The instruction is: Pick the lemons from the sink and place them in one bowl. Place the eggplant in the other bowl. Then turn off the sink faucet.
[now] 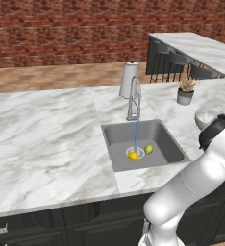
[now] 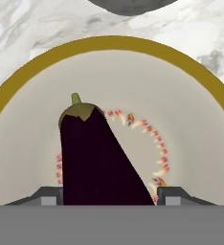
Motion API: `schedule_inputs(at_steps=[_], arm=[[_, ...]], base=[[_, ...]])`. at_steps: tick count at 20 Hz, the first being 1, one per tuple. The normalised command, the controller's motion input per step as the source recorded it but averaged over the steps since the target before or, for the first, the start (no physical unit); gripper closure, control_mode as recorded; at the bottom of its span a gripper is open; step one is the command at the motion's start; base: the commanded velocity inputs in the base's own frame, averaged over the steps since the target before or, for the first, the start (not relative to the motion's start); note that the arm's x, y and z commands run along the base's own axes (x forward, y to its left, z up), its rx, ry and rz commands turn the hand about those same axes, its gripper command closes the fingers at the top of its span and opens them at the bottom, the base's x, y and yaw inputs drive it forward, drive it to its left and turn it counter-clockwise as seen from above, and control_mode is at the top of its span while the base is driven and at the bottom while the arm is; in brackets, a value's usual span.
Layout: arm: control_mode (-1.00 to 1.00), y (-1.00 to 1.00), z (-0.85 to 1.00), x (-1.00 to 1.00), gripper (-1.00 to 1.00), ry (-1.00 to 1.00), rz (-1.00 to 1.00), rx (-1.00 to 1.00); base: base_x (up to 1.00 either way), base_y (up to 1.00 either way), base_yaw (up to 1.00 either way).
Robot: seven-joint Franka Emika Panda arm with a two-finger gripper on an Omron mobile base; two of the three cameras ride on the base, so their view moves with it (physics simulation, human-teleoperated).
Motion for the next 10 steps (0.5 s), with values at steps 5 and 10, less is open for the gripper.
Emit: schedule_inputs(at_steps=[5,10], arm=[[-1.00,0.00,0.00,0.00,-1.00,0.00,0.00,0.00],[-1.00,0.06,0.00,0.00,-1.00,0.00,-0.02,0.00]], base=[[0.00,0.00,0.00],[0.00,0.00,0.00]])
